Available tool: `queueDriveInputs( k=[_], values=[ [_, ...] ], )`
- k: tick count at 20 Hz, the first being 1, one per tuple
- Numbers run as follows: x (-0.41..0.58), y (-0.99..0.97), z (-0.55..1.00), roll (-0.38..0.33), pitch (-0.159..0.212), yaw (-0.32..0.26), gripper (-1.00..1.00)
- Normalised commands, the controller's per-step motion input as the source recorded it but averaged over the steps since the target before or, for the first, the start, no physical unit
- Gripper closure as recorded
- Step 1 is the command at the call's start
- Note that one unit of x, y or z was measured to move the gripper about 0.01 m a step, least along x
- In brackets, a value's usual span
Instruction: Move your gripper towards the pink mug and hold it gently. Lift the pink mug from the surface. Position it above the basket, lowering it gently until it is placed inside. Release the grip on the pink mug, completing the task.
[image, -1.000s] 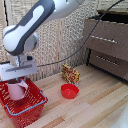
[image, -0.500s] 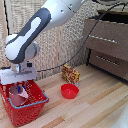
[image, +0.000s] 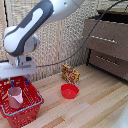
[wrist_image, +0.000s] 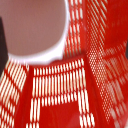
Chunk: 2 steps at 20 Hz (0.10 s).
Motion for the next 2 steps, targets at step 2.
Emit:
queueDriveInputs(
  k=[2],
  values=[
    [0.216,-0.03,0.95,0.000,0.087,0.000,-1.00]
  ],
)
